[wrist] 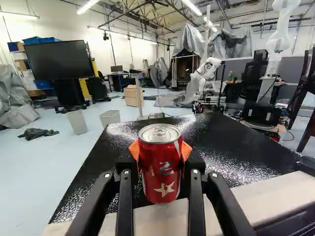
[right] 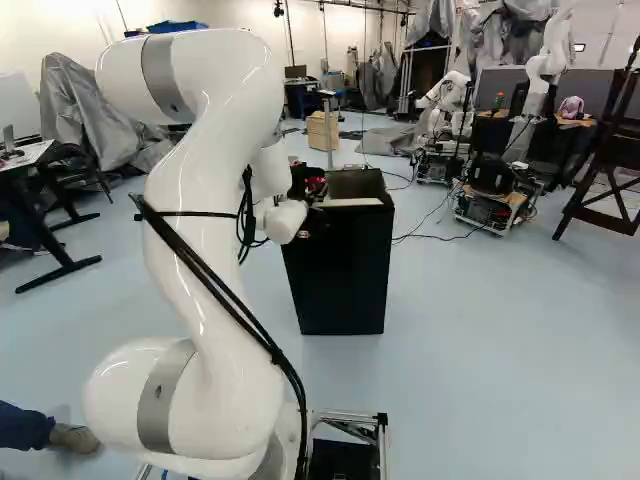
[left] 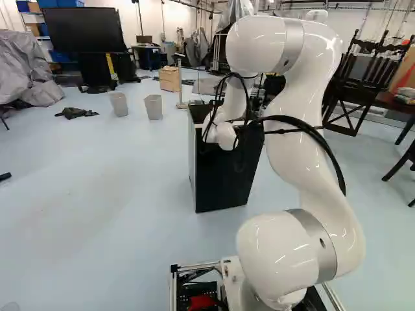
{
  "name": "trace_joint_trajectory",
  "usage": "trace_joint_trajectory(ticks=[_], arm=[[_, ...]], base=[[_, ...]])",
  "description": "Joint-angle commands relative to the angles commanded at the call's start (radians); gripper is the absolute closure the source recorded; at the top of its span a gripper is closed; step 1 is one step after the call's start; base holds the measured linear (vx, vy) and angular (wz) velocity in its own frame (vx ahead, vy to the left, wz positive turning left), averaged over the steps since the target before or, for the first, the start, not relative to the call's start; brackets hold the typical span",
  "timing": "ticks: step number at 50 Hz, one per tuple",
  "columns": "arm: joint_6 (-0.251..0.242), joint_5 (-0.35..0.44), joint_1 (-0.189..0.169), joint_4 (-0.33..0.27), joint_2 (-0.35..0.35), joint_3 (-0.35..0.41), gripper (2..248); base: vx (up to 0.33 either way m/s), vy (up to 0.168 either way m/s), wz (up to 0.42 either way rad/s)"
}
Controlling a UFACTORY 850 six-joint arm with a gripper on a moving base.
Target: Grab a drink from the fridge
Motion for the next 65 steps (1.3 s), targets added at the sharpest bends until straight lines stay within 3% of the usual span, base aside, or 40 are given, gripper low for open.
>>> trace_joint_trajectory(ticks=[65], arm=[[0.000, -0.005, 0.000, -0.002, 0.096, 0.011, 150]], base=[[0.000, 0.000, 0.000]])
